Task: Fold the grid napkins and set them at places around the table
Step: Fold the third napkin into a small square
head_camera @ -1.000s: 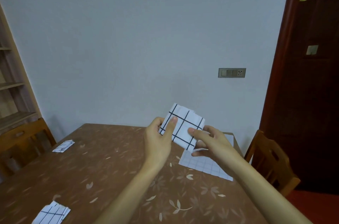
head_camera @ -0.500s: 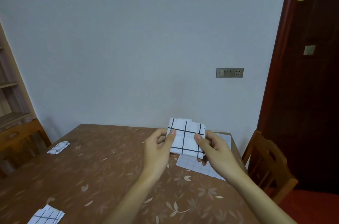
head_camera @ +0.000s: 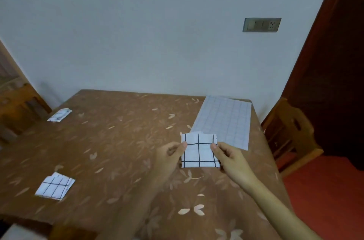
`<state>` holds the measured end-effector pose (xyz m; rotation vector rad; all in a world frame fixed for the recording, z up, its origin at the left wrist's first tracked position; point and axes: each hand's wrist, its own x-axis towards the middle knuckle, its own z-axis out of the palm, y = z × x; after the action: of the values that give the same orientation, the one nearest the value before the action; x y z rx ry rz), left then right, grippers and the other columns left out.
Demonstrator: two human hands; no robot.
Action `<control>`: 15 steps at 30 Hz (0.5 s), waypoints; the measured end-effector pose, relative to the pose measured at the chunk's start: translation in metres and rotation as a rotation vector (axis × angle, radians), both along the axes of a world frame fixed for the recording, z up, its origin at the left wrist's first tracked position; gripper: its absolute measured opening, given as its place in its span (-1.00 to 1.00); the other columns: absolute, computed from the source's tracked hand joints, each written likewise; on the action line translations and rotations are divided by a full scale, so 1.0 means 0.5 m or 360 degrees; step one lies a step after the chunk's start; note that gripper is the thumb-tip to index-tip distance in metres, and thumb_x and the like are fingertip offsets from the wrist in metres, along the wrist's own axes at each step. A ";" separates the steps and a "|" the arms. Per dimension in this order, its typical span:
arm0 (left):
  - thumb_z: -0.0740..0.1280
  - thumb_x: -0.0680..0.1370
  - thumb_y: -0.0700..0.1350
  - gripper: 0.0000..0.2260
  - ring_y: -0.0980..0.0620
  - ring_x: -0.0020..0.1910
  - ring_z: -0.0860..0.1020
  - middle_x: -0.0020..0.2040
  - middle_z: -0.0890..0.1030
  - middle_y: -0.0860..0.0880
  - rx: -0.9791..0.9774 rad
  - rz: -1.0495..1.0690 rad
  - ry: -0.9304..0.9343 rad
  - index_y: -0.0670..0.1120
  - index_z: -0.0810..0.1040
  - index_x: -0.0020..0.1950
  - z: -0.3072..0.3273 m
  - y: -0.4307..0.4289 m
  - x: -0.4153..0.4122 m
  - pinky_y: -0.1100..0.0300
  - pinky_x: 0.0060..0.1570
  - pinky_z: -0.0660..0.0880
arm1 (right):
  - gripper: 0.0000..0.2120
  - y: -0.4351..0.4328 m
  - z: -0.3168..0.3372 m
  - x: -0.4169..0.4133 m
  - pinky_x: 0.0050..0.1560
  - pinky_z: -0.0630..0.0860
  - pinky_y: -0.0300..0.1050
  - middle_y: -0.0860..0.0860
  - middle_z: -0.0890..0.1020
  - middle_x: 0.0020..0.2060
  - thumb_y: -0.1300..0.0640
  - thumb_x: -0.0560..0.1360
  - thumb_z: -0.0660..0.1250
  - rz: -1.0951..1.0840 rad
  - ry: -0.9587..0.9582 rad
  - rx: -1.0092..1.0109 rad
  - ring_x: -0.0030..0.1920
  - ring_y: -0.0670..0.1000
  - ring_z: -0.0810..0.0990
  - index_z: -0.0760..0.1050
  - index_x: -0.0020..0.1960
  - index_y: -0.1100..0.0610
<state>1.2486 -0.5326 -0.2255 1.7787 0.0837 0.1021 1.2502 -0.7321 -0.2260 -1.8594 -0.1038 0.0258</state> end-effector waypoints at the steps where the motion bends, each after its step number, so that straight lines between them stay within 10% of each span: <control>1: 0.35 0.62 -0.11 -0.83 0.25 -0.35 0.63 -0.25 0.69 0.05 0.0011 -0.0022 0.0049 -0.18 0.69 -0.05 -0.023 0.004 0.000 0.46 -0.38 0.46 | -0.62 0.003 -0.026 0.003 -0.33 0.22 -0.11 -0.10 0.32 -0.48 0.03 0.66 0.24 0.0013 0.0021 -0.0029 -0.44 -0.09 0.28 0.40 -0.28 0.18; 6: 0.38 0.54 0.17 -0.75 0.01 -0.16 0.71 -0.17 0.73 0.00 0.0146 -0.0091 0.0372 0.00 0.68 -0.07 -0.173 0.026 -0.006 -0.09 -0.10 0.67 | -0.64 0.015 -0.168 0.000 -0.37 0.27 -0.15 0.06 0.34 -0.41 0.05 0.62 0.32 -0.0048 0.0276 -0.0082 -0.39 -0.01 0.30 0.43 -0.17 0.33; 8: 0.38 0.57 0.11 -0.78 0.05 -0.17 0.70 -0.14 0.73 -0.02 0.0152 -0.0071 0.0455 -0.02 0.68 -0.05 -0.230 0.027 -0.015 0.04 -0.14 0.67 | -0.93 0.023 -0.223 -0.010 -0.29 0.46 -0.08 0.07 0.51 -0.36 0.15 0.58 0.38 -0.0077 0.0444 -0.0087 -0.36 -0.01 0.47 0.56 -0.02 0.16; 10: 0.36 0.62 -0.04 -0.84 0.13 -0.24 0.67 -0.17 0.71 0.00 0.0199 -0.0045 0.0508 -0.09 0.67 -0.03 -0.281 0.029 -0.022 0.30 -0.29 0.56 | -0.75 0.031 -0.270 -0.023 -0.10 0.59 0.04 0.07 0.65 -0.24 0.27 0.52 0.43 -0.0131 0.0599 -0.0040 -0.25 0.00 0.62 0.51 0.13 0.04; 15: 0.48 0.53 -0.09 -0.75 0.18 -0.14 0.67 -0.09 0.71 0.07 0.0256 -0.0010 0.0658 0.00 0.58 0.20 -0.378 0.039 -0.032 0.21 -0.15 0.64 | -0.53 0.039 -0.367 -0.053 -0.07 0.66 0.09 0.10 0.67 -0.16 0.30 0.44 0.51 -0.0272 0.0811 -0.0125 -0.17 0.08 0.68 0.39 0.21 0.02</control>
<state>1.2326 -0.5131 -0.4146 1.9378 0.3759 -0.2725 1.2235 -0.7124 -0.4094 -1.8789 0.4134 0.3861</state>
